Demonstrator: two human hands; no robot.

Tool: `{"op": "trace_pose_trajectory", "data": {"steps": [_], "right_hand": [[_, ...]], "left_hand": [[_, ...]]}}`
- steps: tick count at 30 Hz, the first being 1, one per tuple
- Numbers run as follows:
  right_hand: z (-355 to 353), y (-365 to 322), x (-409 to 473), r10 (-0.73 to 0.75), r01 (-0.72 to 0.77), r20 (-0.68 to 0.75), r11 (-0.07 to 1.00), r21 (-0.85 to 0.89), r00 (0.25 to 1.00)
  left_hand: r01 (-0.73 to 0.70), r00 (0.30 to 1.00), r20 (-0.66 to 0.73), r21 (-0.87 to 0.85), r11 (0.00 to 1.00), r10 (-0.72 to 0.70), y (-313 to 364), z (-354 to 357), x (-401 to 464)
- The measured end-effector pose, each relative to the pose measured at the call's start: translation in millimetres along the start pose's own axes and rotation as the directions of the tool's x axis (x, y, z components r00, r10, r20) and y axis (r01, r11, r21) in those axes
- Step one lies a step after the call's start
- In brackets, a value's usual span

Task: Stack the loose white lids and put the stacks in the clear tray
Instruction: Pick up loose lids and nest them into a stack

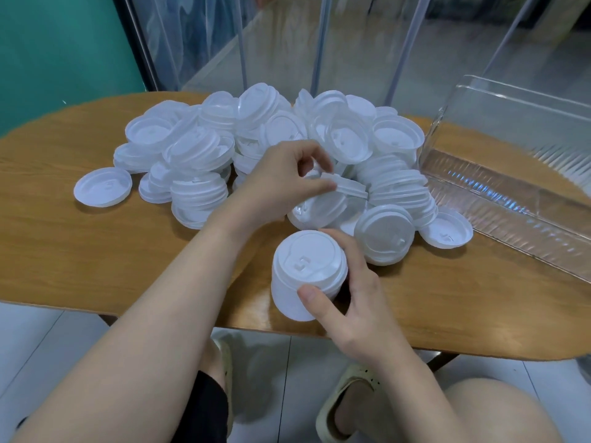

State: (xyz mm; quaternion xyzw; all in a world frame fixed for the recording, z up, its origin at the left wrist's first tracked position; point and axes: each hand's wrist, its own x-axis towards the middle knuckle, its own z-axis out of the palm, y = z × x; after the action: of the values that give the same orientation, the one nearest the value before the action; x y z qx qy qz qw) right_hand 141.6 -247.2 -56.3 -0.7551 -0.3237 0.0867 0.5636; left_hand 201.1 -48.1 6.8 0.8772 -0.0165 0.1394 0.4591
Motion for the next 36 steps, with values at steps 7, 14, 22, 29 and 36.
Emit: {"op": "trace_pose_trajectory", "data": {"steps": [7,14,22,29,36], "right_hand": [[-3,2,3,0.013,-0.013,0.01,1.0,0.007,1.0],[-2,2,4,0.039,-0.039,0.022,0.999,0.023,0.999],[-3,-7,2,0.052,-0.053,0.026,0.997,0.051,0.998],[-1,-12,3,0.092,-0.093,0.018,0.995,0.048,0.996],[2,-13,3,0.133,-0.135,0.02,0.987,0.091,0.991]], "left_hand": [[-0.072,0.981,0.192,0.292,0.954,0.016,-6,2,7],[-0.14,0.986,0.133,0.335,0.932,0.1,-9,7,2],[-0.147,0.984,-0.075,0.184,0.972,0.164,8,-28,-33],[-0.086,0.996,0.03,0.159,0.984,0.082,24,-47,-89],[-0.024,0.986,0.166,0.163,0.986,-0.004,29,-46,-103]]}}
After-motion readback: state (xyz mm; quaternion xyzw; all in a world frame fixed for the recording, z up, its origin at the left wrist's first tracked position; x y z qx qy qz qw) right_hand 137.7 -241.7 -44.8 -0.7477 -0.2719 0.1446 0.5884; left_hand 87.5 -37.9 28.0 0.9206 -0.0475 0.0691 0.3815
